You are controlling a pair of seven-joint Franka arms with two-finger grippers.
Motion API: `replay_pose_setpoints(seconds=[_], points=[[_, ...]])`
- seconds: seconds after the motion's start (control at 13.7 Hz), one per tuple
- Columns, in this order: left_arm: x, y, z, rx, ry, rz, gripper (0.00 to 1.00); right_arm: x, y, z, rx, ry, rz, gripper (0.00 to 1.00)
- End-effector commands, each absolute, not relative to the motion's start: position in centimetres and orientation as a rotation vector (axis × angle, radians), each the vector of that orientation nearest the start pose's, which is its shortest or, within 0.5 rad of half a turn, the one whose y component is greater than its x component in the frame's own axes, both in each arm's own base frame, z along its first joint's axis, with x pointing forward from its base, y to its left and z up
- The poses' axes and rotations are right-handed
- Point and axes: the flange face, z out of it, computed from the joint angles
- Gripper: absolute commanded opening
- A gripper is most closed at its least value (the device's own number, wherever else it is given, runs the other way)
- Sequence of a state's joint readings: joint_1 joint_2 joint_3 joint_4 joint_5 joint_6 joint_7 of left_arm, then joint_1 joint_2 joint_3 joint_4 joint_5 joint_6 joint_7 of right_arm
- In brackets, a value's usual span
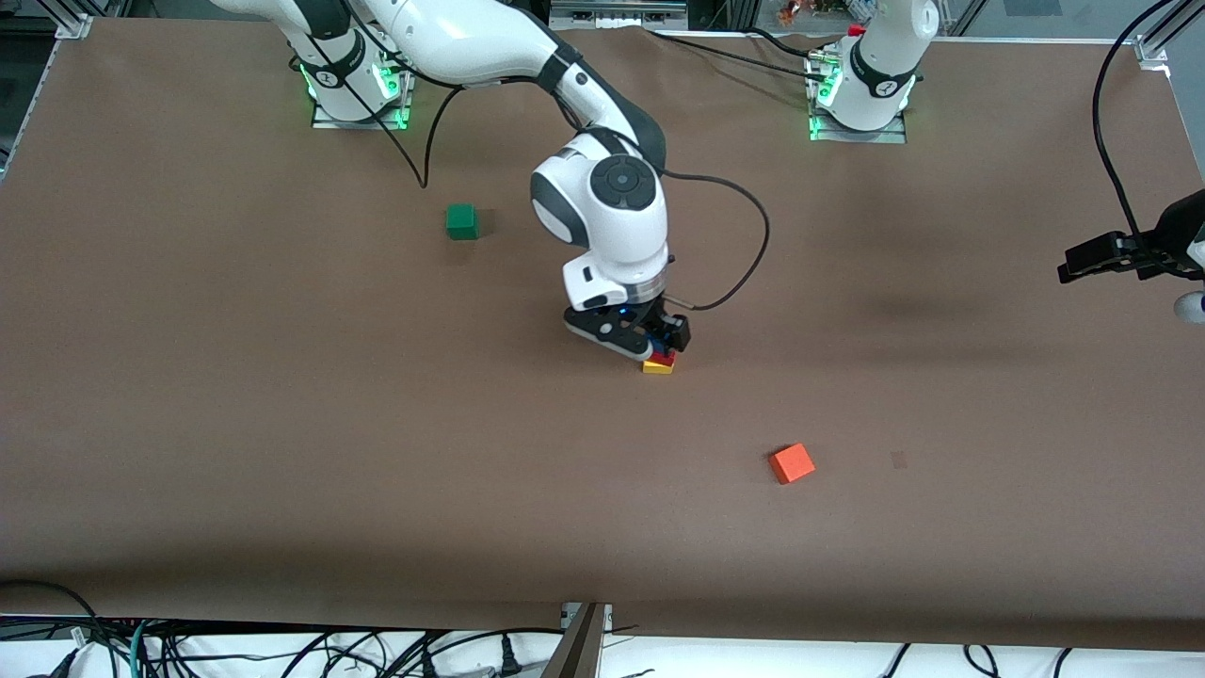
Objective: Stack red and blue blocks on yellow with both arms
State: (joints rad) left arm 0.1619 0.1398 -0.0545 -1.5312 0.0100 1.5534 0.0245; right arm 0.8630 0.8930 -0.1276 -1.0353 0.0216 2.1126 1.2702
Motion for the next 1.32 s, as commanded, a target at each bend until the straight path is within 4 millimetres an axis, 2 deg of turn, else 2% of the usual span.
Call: replay_pose_setpoints(seconds=[0.0,0.15,0.22,0.37,0.51,0.59,0.66,0.73,0.95,1.02,1.17,1.24], points=[[58.7,6.2,56.6,-3.156,-0.144,0.165,1.00,58.7,51.9,37.1,-2.964,0.714,-0.221,1.00],[58.7,6.1,56.7,-3.156,-0.141,0.163,1.00,60.4,48.1,42.2,-2.903,0.793,-0.152,1.00],[58.7,6.1,56.8,-3.156,-0.141,0.161,1.00,61.3,45.2,45.9,-2.877,0.789,-0.123,1.00],[58.8,5.9,56.8,-3.156,-0.141,0.158,1.00,62.9,38.4,50.2,-2.950,0.617,-0.053,1.00],[58.9,5.5,57.2,-3.155,-0.151,0.146,1.00,64.2,32.3,51.2,-3.002,0.519,0.005,1.00],[59.2,5.4,56.9,-3.153,-0.175,0.151,1.00,64.3,28.5,52.2,-3.007,0.481,0.022,1.00],[59.2,4.6,56.9,-3.152,-0.173,0.152,1.00,63.6,25.7,52.7,-3.022,0.392,0.039,1.00],[59.2,4.5,56.9,-3.151,-0.185,0.154,1.00,62.8,22.0,53.7,-3.024,0.335,0.048,1.00],[59.2,4.0,57.0,-3.151,-0.190,0.154,1.00,59.4,12.1,54.9,-3.027,0.176,0.077,1.00],[59.2,4.0,56.9,-3.151,-0.189,0.157,1.00,59.1,9.2,55.4,-3.033,0.129,0.074,1.00],[59.2,4.1,56.9,-3.151,-0.190,0.157,1.00,58.4,5.3,56.2,-3.053,0.037,0.060,1.00],[59.2,4.1,56.9,-3.151,-0.189,0.157,1.00,58.4,4.7,56.6,-3.075,0.011,0.045,1.00]])
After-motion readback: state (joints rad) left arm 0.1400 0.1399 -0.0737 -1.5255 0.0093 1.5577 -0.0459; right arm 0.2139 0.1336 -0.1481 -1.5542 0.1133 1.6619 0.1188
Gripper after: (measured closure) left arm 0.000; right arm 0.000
